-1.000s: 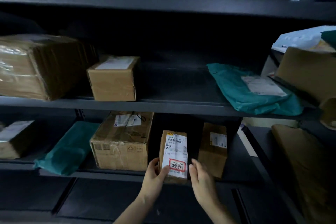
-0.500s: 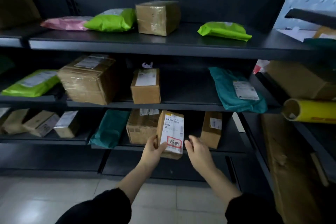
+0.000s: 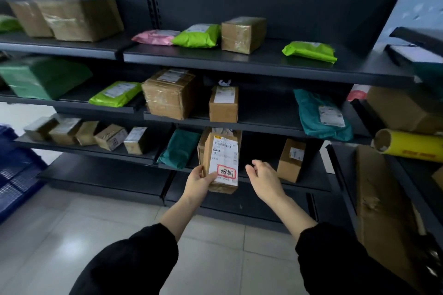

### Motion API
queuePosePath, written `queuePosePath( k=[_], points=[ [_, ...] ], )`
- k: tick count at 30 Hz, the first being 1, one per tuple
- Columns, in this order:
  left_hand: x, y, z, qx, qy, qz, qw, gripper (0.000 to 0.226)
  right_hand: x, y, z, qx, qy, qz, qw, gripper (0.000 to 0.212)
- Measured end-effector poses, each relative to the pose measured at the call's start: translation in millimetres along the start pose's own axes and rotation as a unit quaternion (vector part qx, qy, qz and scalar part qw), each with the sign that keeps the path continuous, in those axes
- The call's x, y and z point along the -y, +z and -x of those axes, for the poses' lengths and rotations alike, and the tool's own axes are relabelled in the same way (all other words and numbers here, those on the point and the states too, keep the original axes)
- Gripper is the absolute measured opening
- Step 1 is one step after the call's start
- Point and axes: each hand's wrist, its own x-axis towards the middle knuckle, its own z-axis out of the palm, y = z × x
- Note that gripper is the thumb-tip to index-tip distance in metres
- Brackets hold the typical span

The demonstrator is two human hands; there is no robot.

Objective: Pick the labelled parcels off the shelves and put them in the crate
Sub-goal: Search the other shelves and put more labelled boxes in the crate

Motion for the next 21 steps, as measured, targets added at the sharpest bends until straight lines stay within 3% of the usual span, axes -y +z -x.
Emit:
queuePosePath(
  k=[11, 21],
  points=[
    [10.2, -84.2, -8.8, -0.023, -0.014, 0.002, 1.000, 0.037, 47.6, 47.7, -3.5, 0.025, -0.002, -0.004, 1.000, 0.044],
    [29.6, -193.0, -106.3, 0.021, -0.051, 0.008, 0.998, 0.033, 87.3, 149.0, -56.9, 0.023, 0.100, 0.014, 0.995, 0.041]
  ],
)
